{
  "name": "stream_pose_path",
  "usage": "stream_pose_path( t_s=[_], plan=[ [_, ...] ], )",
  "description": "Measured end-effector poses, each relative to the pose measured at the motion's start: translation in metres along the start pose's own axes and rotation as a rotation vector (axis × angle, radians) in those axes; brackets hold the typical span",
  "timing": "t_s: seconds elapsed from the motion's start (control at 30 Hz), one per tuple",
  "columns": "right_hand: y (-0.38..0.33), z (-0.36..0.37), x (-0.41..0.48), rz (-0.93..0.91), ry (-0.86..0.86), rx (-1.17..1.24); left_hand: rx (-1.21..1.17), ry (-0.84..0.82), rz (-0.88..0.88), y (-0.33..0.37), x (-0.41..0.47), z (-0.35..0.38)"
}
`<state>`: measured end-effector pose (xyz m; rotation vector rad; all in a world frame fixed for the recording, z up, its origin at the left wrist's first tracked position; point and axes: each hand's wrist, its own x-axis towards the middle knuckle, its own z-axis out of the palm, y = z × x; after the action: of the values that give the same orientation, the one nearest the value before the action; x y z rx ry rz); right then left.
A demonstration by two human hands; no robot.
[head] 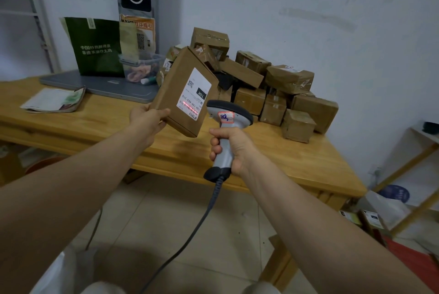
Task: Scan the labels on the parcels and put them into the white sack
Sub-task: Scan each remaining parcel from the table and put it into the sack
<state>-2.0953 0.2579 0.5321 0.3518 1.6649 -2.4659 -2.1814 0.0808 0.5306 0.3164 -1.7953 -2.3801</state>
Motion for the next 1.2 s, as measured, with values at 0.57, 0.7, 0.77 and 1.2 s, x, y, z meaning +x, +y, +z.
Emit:
stream_pose_path(
  t_s=[0.57,0.7,0.77,1.2],
  plan=[
    [0.015,0.034,0.009,0.035,-0.086,-0.004,-0.073,0.097,-0.049,0.007,0.005,-0.049],
    [0.034,0.067,0.009,0.118,-0.15,-0.002,-0.077,0.239,-0.135,0.015,0.001,-0.103],
    [0.045,0.088,0.01,0.159,-0.193,-0.028,-0.079,0.31,-0.142,0.021,-0.002,-0.136],
    [0.196,0.205,-0.014,0.547,-0.396,-0.178,-0.019,0.927,-0.23,-0.036,-0.091,-0.387]
  ],
)
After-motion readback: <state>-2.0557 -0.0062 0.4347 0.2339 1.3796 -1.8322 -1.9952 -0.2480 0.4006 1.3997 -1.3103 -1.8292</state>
